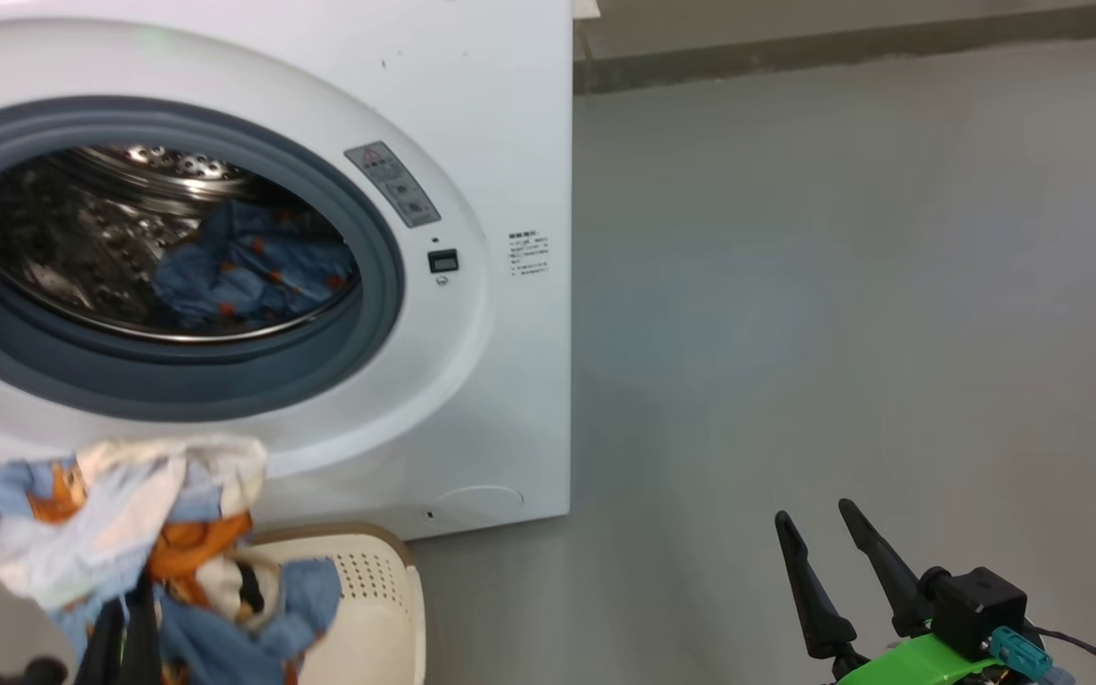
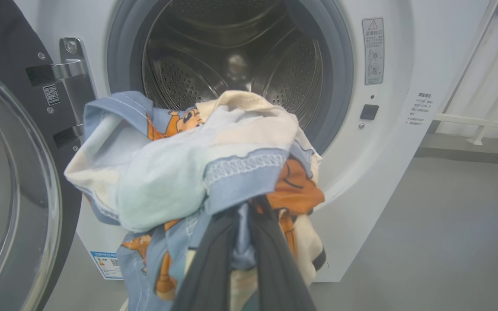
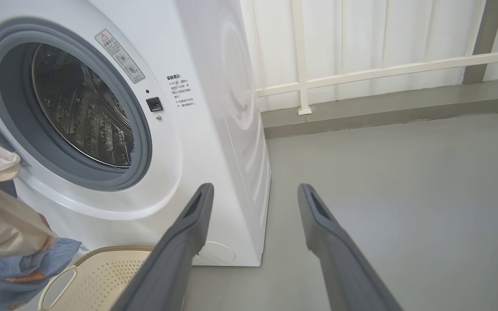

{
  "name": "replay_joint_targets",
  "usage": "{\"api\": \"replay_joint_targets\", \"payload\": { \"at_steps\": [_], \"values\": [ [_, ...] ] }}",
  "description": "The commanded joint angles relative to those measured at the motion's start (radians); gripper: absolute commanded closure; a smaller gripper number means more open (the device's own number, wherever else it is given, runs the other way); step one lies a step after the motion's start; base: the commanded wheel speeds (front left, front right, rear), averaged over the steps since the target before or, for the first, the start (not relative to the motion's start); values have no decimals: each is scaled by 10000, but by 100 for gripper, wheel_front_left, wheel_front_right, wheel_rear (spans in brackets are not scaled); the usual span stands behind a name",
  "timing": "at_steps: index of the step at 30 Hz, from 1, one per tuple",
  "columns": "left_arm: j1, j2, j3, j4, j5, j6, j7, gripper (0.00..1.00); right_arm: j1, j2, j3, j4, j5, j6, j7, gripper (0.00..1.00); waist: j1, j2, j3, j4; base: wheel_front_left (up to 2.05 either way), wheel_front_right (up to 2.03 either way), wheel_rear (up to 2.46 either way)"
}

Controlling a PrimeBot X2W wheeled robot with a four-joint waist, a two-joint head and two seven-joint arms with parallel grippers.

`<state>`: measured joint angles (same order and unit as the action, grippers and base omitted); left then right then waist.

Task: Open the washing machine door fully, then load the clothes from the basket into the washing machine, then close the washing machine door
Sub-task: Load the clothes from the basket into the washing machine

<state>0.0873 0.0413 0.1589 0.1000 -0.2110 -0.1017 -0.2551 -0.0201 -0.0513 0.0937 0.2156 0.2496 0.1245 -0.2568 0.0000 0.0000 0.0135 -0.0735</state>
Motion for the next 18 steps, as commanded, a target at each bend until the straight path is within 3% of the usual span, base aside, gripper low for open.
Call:
{"api": "replay_joint_targets", "payload": {
  "at_steps": [1,11,18],
  "values": [
    [-674,90,287,-142,7,-30,-66,100,-331,11,345,-236,130,62,-49,0,0,0,300,-182,0,0,0],
    [-2903,625,596,651,1,-236,-66,100,-873,11,606,-478,202,62,-49,0,0,0,1850,-776,0,0,0],
    [-4794,1573,675,1482,55,-278,-66,100,-1371,11,735,-716,336,62,-49,0,0,0,3101,-1190,0,0,0]
  ]
}}
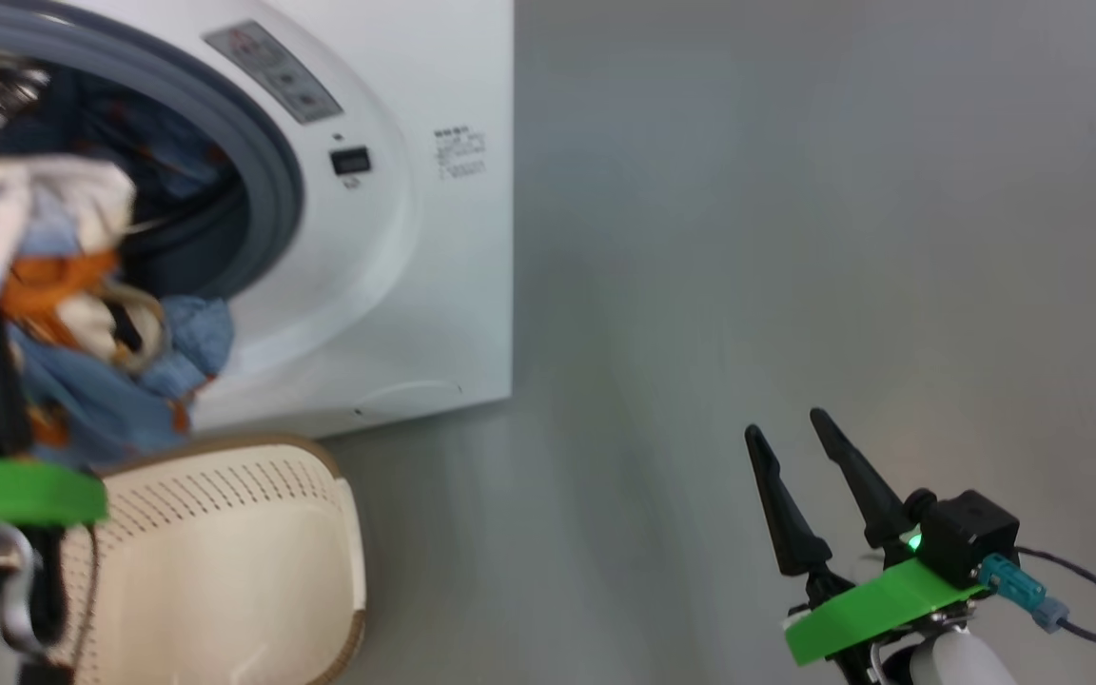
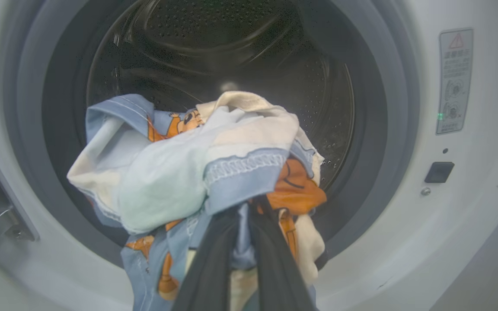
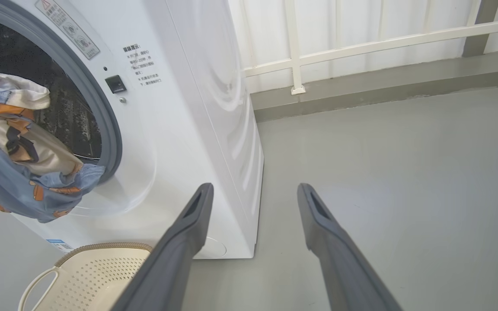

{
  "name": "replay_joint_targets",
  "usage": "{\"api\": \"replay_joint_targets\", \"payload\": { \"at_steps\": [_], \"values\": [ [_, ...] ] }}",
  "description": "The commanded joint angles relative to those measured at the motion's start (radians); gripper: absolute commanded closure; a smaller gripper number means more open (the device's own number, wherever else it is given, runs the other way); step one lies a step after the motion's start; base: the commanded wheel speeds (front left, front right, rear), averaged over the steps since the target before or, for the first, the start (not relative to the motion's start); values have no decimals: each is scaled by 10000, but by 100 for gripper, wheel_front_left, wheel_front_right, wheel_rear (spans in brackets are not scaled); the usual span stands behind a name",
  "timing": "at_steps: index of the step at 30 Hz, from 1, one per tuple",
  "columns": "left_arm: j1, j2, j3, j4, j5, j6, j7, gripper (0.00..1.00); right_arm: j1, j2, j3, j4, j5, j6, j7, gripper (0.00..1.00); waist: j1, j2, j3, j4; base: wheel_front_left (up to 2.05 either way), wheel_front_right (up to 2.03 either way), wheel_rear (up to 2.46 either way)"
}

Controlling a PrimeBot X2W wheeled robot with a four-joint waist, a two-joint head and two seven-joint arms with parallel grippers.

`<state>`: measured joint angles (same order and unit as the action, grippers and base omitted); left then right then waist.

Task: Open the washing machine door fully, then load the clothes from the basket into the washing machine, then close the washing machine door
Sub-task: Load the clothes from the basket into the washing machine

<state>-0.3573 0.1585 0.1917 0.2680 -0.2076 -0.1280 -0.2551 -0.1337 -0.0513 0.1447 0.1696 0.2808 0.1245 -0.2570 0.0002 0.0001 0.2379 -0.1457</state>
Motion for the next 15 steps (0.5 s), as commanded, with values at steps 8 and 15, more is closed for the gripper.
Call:
{"api": "replay_joint_targets", "payload": {
  "at_steps": [8,15],
  "values": [
    [-2494,1281,-45,989,-116,-24,-67,100,-594,11,222,-432,144,62,-48,0,-2,-1,1897,-640,0,0,0],
    [-4338,1963,-396,1945,-259,-25,-67,100,-812,11,320,-553,307,62,-48,0,-2,-1,2591,-690,0,0,0]
  ]
}}
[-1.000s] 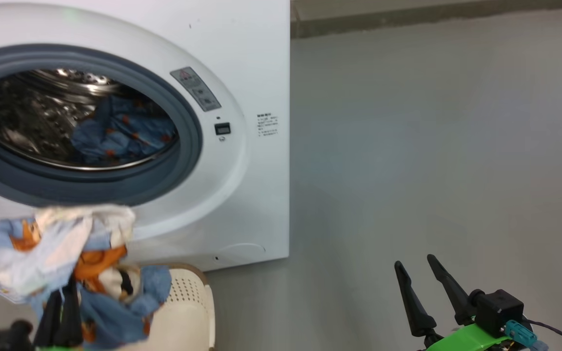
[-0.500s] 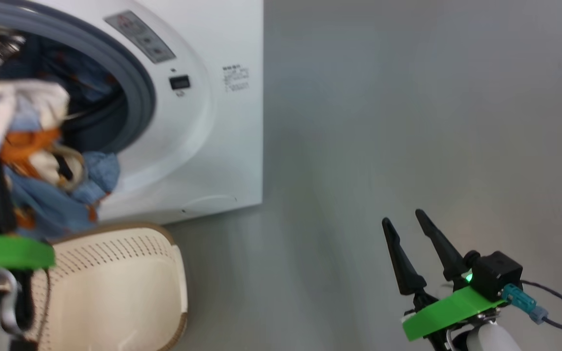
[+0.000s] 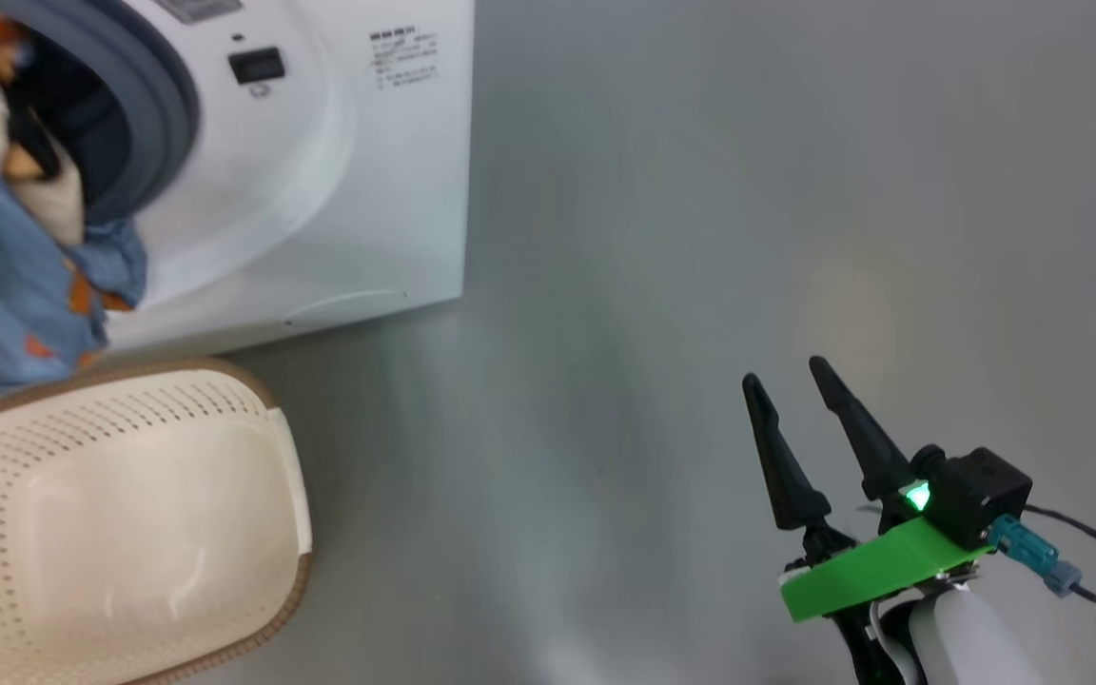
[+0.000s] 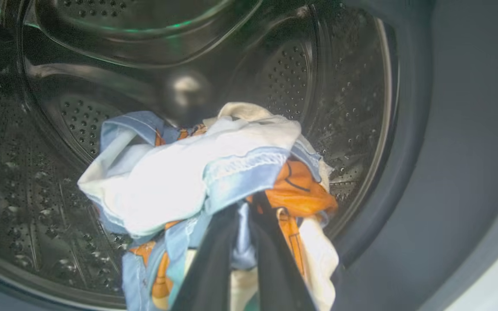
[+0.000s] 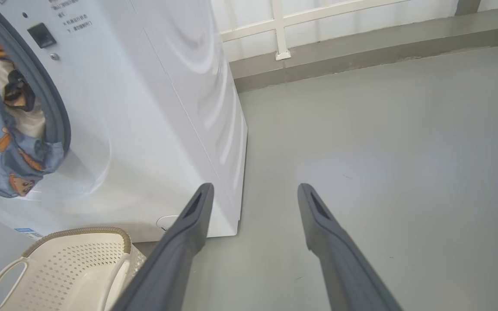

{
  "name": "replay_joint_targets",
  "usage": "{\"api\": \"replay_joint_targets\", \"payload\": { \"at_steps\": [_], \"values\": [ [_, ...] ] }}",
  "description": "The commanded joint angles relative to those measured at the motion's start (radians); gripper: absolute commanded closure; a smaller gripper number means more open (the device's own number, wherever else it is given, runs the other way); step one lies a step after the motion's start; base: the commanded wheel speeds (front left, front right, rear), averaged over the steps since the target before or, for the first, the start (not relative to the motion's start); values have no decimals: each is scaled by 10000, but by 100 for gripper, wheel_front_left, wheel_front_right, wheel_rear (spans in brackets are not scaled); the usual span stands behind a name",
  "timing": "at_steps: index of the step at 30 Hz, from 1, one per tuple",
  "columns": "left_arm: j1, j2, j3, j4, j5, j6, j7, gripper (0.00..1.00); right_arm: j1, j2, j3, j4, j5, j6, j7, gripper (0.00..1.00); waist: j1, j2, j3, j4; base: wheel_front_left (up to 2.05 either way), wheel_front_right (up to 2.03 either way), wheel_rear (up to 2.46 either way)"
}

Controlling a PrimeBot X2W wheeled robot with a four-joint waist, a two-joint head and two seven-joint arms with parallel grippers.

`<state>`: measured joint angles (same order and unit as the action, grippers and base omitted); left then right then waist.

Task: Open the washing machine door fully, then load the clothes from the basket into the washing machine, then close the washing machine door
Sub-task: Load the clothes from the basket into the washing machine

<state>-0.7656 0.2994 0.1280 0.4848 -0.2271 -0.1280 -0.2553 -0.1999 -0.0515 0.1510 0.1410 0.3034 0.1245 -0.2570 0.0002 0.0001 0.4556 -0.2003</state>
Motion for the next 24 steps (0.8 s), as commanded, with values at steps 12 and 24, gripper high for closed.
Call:
{"api": "replay_joint_targets", "payload": {
  "at_steps": [12,24],
  "values": [
    [-2765,1289,26,1148,197,-26,-65,100,-320,13,250,-366,246,62,-48,0,-2,-1,1169,-220,0,0,0],
    [-4518,1934,-1260,3037,-1020,-26,923,100,-580,13,462,-503,609,62,-48,0,-2,-1,2371,-208,0,0,0]
  ]
}}
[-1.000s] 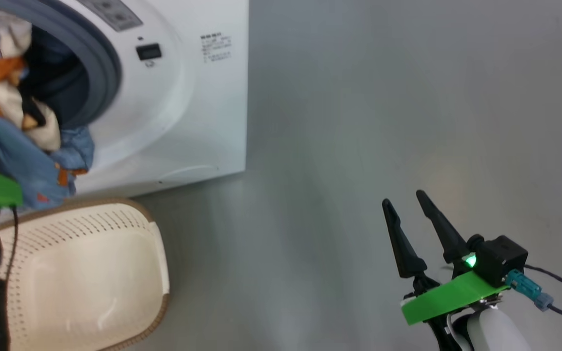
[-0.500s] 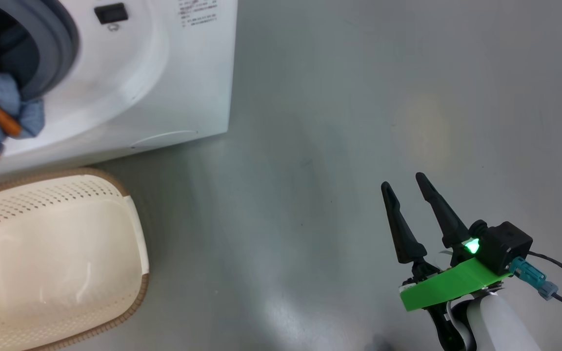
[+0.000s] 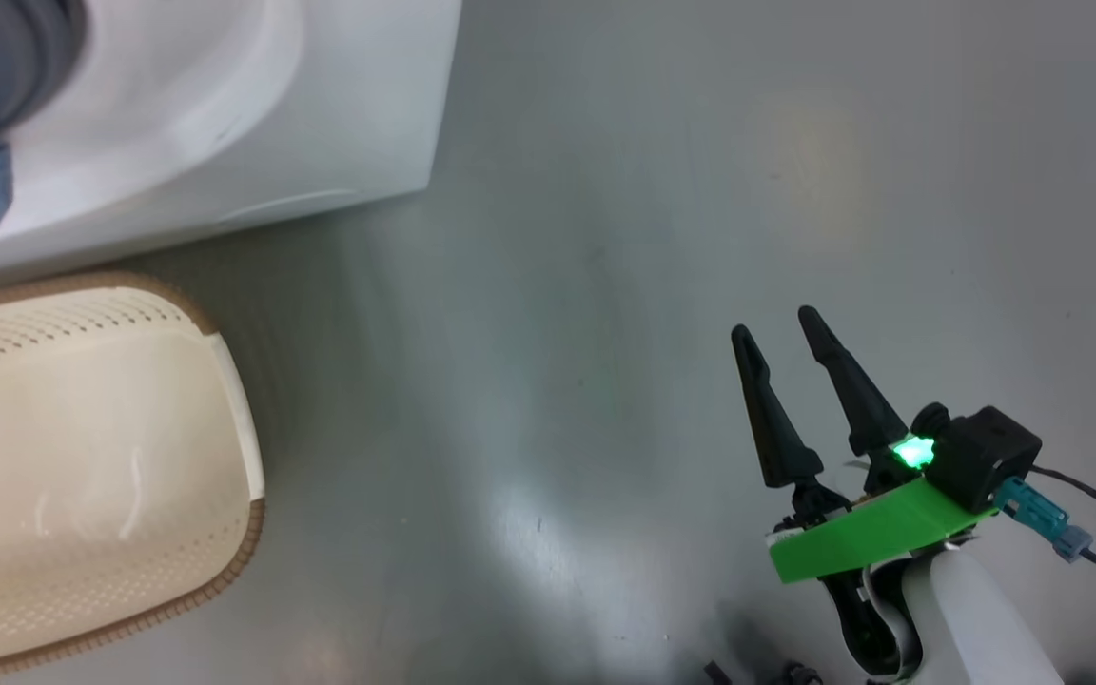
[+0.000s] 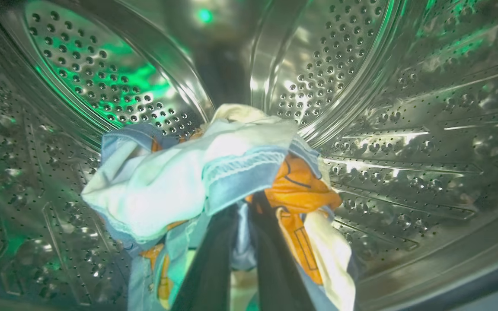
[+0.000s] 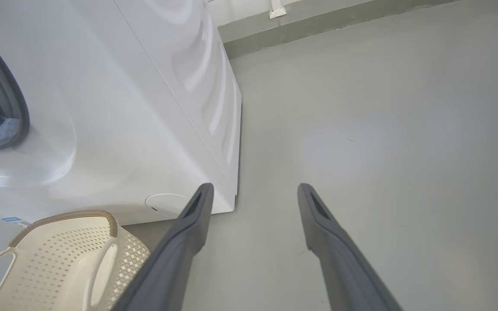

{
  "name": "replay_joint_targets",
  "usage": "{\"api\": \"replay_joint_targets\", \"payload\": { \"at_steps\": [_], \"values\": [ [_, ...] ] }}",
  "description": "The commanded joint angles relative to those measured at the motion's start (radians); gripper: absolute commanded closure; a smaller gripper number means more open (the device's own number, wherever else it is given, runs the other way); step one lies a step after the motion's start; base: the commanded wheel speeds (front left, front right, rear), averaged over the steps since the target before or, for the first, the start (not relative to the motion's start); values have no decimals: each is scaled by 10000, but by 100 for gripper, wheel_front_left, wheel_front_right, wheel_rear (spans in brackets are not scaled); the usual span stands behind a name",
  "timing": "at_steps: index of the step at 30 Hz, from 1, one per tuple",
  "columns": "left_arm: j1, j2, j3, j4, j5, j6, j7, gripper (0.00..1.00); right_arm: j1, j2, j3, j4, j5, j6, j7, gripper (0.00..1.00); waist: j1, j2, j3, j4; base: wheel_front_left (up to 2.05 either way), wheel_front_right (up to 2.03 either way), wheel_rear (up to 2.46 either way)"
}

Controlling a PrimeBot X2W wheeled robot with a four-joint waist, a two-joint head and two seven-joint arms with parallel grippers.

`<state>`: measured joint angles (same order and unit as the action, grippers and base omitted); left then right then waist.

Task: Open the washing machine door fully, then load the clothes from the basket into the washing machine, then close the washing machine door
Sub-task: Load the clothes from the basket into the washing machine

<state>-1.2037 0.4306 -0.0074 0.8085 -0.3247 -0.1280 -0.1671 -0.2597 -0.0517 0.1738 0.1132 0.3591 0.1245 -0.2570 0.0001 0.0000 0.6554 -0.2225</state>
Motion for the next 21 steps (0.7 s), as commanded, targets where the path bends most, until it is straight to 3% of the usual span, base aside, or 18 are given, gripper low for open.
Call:
{"api": "replay_joint_targets", "payload": {
  "at_steps": [1,13,17,21],
  "values": [
    [-298,722,-44,-165,-224,-26,210,100,-36,15,268,-235,100,62,-48,0,-1,0,501,16,0,0,0],
    [-1225,2189,-1474,-454,-2124,-26,1590,100,-743,15,583,-374,654,62,-48,0,-1,0,1685,-161,0,0,0],
    [-1569,2681,-1873,-769,-2337,-27,582,100,-937,15,695,-321,779,62,-48,0,-1,0,1868,-184,0,0,0],
    [-1742,2827,-2126,-877,-2356,-27,-325,100,-976,15,764,-278,812,62,-48,0,-1,0,1834,-172,0,0,0]
  ]
}}
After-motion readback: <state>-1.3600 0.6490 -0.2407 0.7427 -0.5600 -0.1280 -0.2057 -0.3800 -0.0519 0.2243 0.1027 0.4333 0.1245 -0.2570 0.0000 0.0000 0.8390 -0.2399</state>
